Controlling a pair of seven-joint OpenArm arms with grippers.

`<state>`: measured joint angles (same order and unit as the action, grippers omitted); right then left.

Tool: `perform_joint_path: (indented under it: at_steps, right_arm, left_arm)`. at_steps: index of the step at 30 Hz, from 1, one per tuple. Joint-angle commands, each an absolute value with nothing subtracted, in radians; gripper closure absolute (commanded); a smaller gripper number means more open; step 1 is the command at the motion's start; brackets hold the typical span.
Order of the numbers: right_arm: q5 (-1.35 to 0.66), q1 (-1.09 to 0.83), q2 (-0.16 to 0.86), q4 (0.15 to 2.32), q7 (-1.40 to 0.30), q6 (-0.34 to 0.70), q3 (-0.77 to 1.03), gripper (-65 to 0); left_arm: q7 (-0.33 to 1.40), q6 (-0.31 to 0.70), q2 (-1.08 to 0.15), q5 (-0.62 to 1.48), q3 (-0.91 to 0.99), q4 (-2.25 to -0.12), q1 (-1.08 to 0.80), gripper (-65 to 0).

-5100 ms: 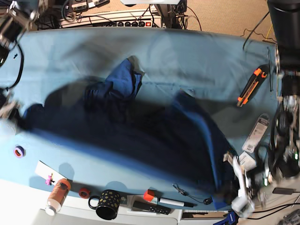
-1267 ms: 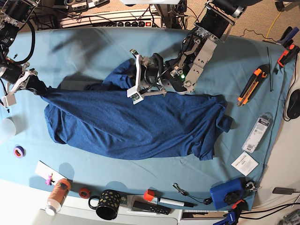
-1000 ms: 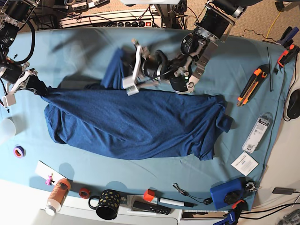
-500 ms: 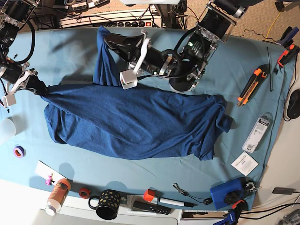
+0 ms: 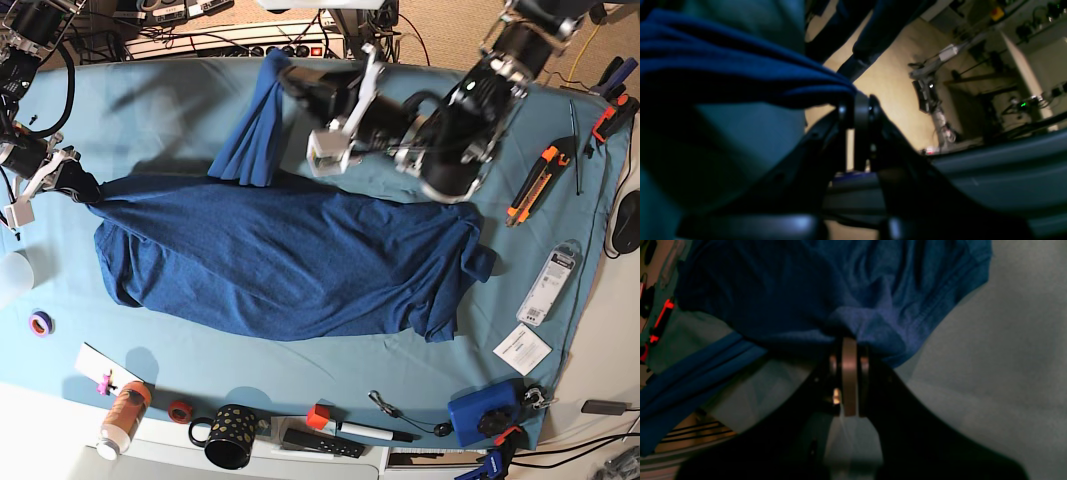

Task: Layout the t-shirt on the table in an organized manner, then fold the t-shirt properly
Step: 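Pull the grasped sleeve with the left gripper away from the right gripper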

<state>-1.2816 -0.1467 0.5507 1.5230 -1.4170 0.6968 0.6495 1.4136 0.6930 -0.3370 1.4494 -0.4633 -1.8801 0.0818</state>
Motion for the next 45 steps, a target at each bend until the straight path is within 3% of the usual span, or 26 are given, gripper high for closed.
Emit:
perform_joint_path:
  at_steps: [1,8,14,27,45]
  right_arm:
    - [-1.304,-0.136,0.579,1.537,-1.396,0.698,0.656,0.0]
    - [-1.304,-0.136,0.579,1.537,-1.396,0.698,0.656,0.0]
    - [-1.300,-0.136,0.579,1.537,-1.396,0.698,0.656,0.0]
    - [-1.268,-0.136,0.579,1.537,-1.396,0.698,0.656,0.0]
    - [-1.151,-0.136,0.579,1.537,-1.396,0.698,0.656,0.0]
  left_arm:
    - [1.396,0.698,-0.353,1.484,-0.460,-1.926,0.075,0.0]
    - [1.396,0.698,-0.480,1.484,-0.435,-2.178,-0.025,0.0]
    - [1.396,0.698,-0.548,1.468,-0.246,-2.349,-0.106,0.0]
    - [1.396,0.698,-0.543,1.484,0.432,-2.356,-0.221,0.0]
    - [1.396,0.698,-0.544,1.484,0.992,-2.356,-0.164,0.0]
